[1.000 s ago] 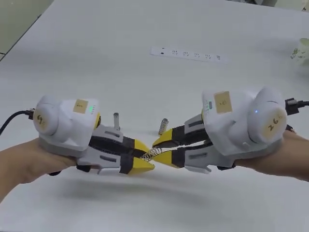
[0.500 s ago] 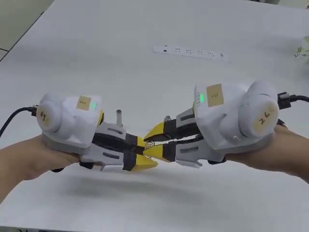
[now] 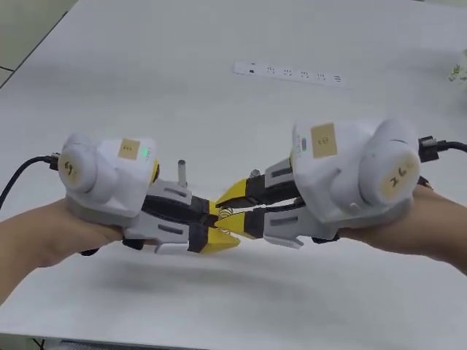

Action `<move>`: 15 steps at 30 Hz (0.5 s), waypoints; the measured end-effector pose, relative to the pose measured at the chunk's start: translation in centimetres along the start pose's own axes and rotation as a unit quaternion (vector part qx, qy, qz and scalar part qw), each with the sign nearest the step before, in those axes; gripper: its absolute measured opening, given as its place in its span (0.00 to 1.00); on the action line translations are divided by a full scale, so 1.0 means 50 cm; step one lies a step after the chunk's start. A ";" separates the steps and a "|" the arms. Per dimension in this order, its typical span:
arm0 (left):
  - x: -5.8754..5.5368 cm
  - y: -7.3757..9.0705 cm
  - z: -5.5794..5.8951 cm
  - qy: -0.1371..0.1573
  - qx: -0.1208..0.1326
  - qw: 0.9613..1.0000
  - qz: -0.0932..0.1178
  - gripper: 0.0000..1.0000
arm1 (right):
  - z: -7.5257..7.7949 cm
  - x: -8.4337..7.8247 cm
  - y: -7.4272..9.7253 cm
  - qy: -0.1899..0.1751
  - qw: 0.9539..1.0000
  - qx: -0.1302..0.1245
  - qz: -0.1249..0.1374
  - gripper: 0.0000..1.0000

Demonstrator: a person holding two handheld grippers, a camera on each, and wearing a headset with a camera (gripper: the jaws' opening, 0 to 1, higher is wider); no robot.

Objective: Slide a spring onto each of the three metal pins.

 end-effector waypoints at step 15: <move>0.006 0.006 -0.001 0.015 0.012 1.000 0.016 0.08 | 0.006 -0.002 0.000 0.003 1.000 -0.008 -0.006 0.07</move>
Point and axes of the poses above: the centre of the closed fingertips' face, and the gripper's own axes: y roughly backward along the fingers, z roughly to its right, x roughly out of its top, the point moved 8 cm from there along y, roughly backward along the fingers, and after that the axes turned 11 degrees about y, right-handed, at the moved point
